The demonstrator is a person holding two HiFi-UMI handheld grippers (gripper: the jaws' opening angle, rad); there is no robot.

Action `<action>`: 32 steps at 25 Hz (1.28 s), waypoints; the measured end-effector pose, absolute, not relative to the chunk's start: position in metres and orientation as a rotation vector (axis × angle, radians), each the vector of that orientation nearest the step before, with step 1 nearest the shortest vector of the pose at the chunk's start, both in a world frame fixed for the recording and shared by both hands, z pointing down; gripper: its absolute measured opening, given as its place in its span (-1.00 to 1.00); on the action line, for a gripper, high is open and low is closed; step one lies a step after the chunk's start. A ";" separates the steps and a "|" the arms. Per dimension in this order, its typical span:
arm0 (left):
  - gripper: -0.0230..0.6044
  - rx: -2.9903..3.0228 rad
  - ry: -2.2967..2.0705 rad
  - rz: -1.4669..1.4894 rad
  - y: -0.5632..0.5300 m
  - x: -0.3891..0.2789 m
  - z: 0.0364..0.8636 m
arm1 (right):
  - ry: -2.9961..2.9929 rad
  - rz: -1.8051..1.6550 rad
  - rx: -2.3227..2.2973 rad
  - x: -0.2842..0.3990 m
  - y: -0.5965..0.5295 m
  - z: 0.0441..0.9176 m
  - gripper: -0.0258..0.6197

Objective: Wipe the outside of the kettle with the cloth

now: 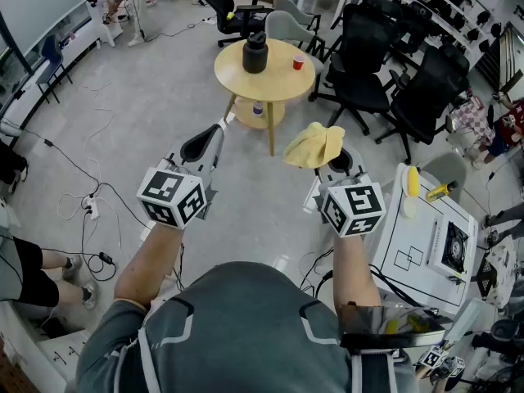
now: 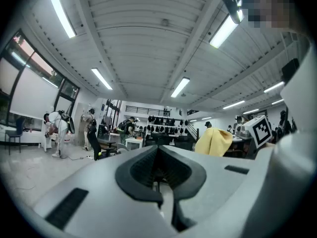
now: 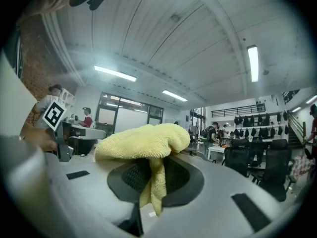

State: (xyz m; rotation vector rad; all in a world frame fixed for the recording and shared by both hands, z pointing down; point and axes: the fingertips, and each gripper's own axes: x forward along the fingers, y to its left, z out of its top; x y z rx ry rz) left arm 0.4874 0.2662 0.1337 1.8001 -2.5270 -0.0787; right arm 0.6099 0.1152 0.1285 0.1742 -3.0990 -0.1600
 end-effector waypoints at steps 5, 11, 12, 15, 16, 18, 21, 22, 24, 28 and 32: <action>-0.90 1.794 -2.516 -0.105 0.257 0.500 0.135 | -3.078 -0.169 0.163 0.613 0.108 0.131 -0.73; -0.90 1.780 -2.513 -0.092 0.242 0.501 0.138 | -3.097 -0.150 0.147 0.613 0.094 0.129 -0.73; -0.90 1.765 -2.519 -0.092 0.240 0.500 0.139 | -3.102 -0.143 0.146 0.614 0.091 0.129 -0.73; -0.90 1.723 -2.534 -0.067 0.229 0.499 0.141 | -3.105 -0.148 0.154 0.616 0.077 0.132 -0.73; -0.90 1.719 -2.537 -0.064 0.225 0.499 0.141 | -3.107 -0.141 0.150 0.617 0.073 0.134 -0.73; -0.90 1.710 -2.547 -0.071 0.217 0.499 0.142 | -3.115 -0.120 0.130 0.618 0.065 0.137 -0.73; -0.90 1.681 -2.561 -0.075 0.206 0.500 0.148 | -3.121 -0.110 0.097 0.618 0.053 0.144 -0.73; -0.90 1.676 -2.562 -0.070 0.203 0.499 0.151 | -3.123 -0.106 0.089 0.617 0.048 0.145 -0.73; -0.90 1.674 -2.563 -0.061 0.196 0.494 0.153 | -3.126 -0.096 0.084 0.612 0.039 0.147 -0.73; -0.90 1.672 -2.561 -0.032 0.185 0.477 0.158 | -3.114 -0.087 0.078 0.592 0.027 0.150 -0.73; -0.90 1.704 -2.544 -0.074 0.163 0.444 0.168 | -3.093 -0.130 0.104 0.559 0.009 0.155 -0.73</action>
